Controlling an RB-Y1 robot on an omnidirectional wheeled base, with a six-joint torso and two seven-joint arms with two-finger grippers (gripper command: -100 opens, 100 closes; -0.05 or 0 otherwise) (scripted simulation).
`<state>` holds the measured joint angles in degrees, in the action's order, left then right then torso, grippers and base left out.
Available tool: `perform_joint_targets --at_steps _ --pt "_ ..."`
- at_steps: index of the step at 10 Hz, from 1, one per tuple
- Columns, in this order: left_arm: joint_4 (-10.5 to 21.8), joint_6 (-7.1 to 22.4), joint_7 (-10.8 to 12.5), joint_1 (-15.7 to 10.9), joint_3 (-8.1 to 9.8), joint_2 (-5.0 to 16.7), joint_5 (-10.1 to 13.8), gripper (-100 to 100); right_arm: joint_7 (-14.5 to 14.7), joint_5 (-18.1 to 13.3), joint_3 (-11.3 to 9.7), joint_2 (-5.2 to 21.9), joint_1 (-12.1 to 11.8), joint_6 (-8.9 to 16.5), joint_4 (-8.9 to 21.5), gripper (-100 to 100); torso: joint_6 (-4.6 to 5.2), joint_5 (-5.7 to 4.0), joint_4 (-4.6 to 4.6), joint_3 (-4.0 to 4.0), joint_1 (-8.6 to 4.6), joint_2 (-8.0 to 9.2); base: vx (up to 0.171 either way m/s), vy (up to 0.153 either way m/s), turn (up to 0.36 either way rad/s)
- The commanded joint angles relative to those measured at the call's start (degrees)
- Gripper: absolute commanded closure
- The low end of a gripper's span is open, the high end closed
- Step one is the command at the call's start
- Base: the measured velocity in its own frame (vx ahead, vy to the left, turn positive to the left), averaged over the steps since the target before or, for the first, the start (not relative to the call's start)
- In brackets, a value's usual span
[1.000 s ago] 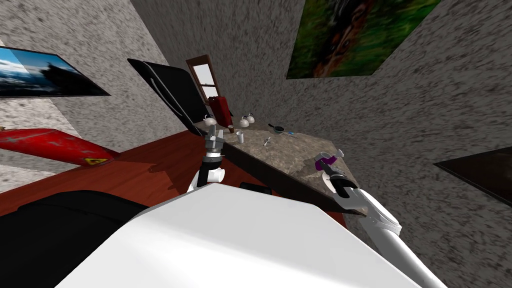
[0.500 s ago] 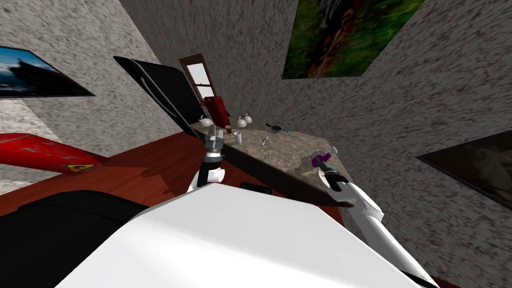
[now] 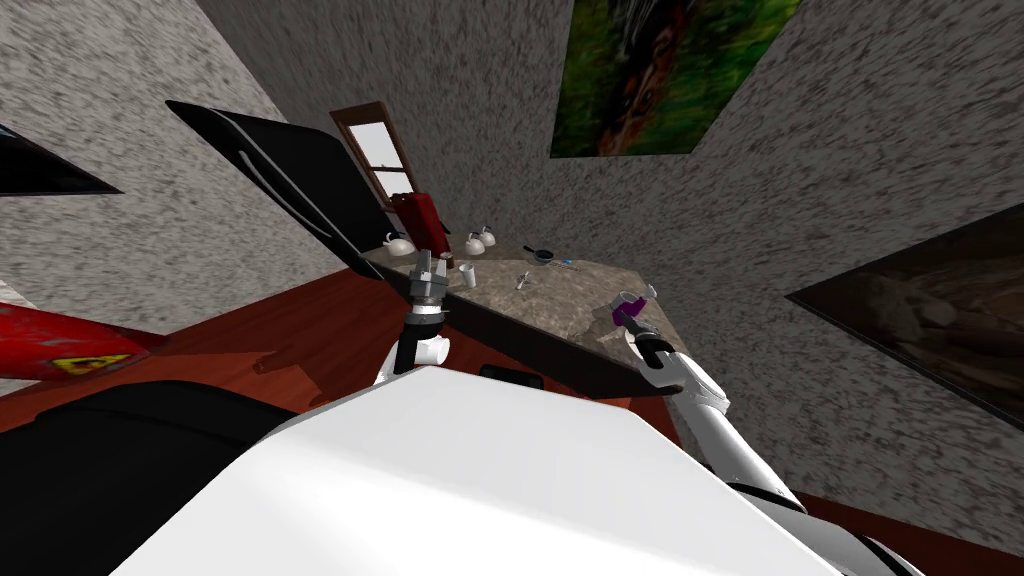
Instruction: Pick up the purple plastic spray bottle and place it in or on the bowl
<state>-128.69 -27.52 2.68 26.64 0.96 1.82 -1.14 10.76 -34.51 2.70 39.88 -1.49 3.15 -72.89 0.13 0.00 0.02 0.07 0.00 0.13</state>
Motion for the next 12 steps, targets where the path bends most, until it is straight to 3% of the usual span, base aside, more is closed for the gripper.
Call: perform_joint_targets --at_steps 1,3,4,5,8,9,11,12 --pt "0.0 0.0 0.0 0.0 0.0 0.0 0.0 0 0.41 -0.88 -0.81 -1.11 2.86 -1.24 2.86 -100 0.0 0.0 0.0 0.0 0.0 0.0 -0.014 0.005 -0.18" --pt "0.0 0.0 0.0 -0.02 -0.01 0.0 0.0 0 0.41 -0.88 -0.81 -1.11 5.25 -1.24 5.11 -100 -0.09 0.02 0.01 0.0 0.03 -0.02 -0.005 0.001 0.012" --pt "0.0 0.0 0.0 -0.01 -0.01 0.0 0.0 0 0.41 -0.88 -0.81 -1.11 5.25 -1.24 5.11 -100 -0.07 0.02 0.01 -0.01 0.02 -0.03 0.0 0.0 0.0" --pt "0.0 0.0 0.0 -0.01 -0.01 0.0 0.0 0 0.88 -2.27 -2.84 -2.82 7.63 -3.16 7.32 -100 -0.07 0.02 0.0 -0.02 0.02 -0.04 -0.007 -0.007 -0.275" --pt "0.0 0.0 0.0 -0.02 -0.01 0.0 0.0 0 0.88 -2.27 -2.84 -2.82 11.37 -3.16 10.9 -100 -0.08 0.03 0.01 0.01 0.04 0.0 -0.009 0.003 -0.057" --pt "0.0 0.0 0.0 -0.01 -0.01 0.0 0.0 0 1.34 -3.66 -4.87 -4.53 13.08 -5.09 12.32 -100 -0.08 0.02 0.01 0.0 0.03 -0.02 -0.01 -0.009 -0.299" --pt "0.0 0.0 0.0 -0.01 -0.01 0.0 0.0 0 1.34 -3.66 -4.87 -4.53 17.17 -5.09 16.69 -100 -0.07 0.01 0.01 0.01 0.02 0.01 -0.012 0.003 -0.089" --pt "0.0 0.0 0.0 -0.02 -0.01 0.0 0.0 0 1.81 -5.05 -6.8 -6.24 18.85 -7.01 19.12 -100 -0.09 0.03 0.01 0.0 0.04 -0.01 -0.01 -0.007 -0.311"
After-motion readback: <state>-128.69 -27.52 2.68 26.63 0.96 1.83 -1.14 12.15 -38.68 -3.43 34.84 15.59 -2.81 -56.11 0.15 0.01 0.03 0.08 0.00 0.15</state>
